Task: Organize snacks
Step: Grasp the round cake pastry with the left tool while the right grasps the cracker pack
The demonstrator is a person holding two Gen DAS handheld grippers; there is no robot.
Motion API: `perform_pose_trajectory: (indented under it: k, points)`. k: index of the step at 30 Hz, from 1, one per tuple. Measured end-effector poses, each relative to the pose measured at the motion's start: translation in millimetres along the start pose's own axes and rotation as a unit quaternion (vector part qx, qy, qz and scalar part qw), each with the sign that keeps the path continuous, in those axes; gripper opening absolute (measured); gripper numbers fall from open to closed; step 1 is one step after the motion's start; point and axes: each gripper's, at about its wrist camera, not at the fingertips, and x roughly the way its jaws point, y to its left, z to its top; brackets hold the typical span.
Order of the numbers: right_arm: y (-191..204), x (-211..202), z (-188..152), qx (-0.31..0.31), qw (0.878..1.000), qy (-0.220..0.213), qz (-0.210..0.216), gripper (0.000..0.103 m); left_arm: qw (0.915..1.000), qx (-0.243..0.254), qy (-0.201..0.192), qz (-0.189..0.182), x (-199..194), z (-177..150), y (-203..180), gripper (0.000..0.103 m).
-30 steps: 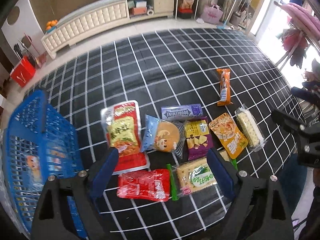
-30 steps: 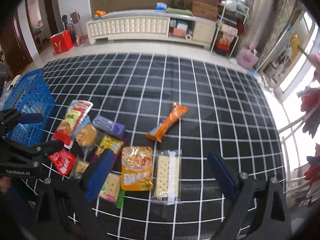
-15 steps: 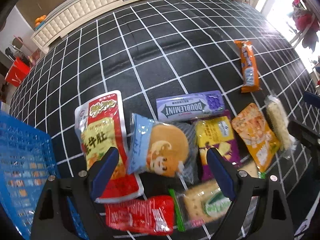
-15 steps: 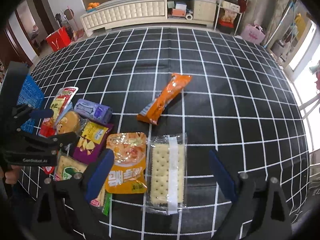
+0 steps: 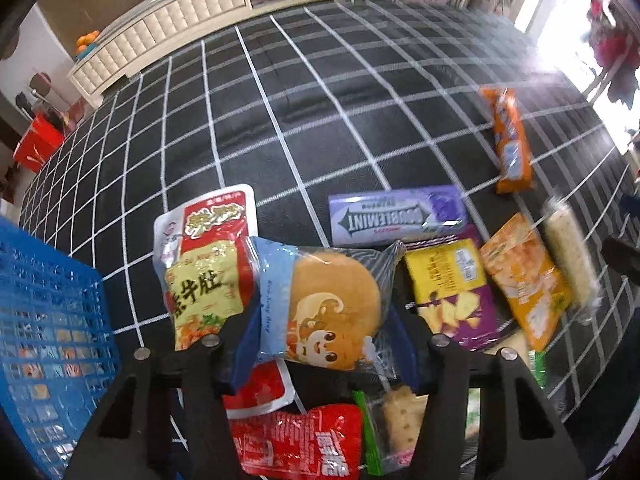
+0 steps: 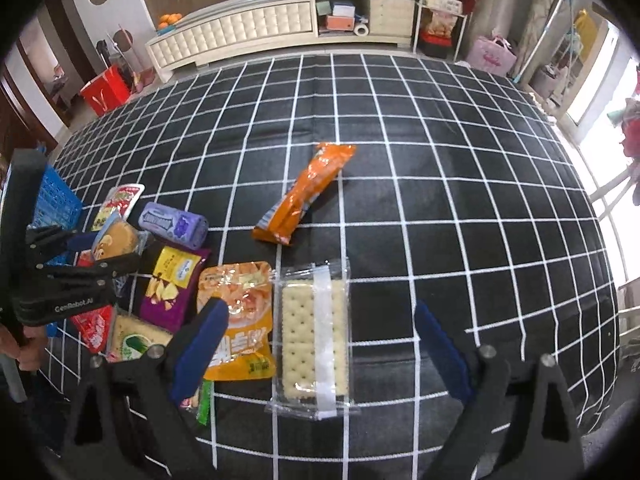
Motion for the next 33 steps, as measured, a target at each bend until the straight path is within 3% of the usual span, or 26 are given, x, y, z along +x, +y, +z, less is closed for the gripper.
perform_pose_trajectory:
  k: [7,13,20,26,28,30,33]
  points:
    - [3,-9,5,0.006,1.0,-0.003,-0.011,0.096,0.9974,-0.03,-0.065,-0.009,-53,-18,6,0.054]
    - [12,15,5,-0.004,1.0,0.024,-0.016,0.096,0.9925,-0.07,-0.101,0.002,-82,-45,15,0.054]
    - [9,44,1,0.002,0.998,0.053,-0.017,0.093,0.9896,-0.108,-0.095,0.002,-76,-60,31,0.054]
    - [2,64,-3,0.009,0.997,0.071,-0.038,0.086,0.9906,-0.091,-0.102,-0.016,-77,-61,26,0.054]
    - [5,66,-6,-0.002,0.997,0.066,-0.047,0.081,0.9899,-0.094,-0.104,-0.023,-76,-60,26,0.054]
    - [7,64,-7,-0.007,0.997,0.057,-0.055,0.06,0.99,-0.092,-0.104,-0.025,-75,-59,24,0.054]
    - [6,60,-6,-0.002,0.997,0.056,-0.047,0.049,0.9901,-0.091,-0.103,-0.029,-74,-59,24,0.054]
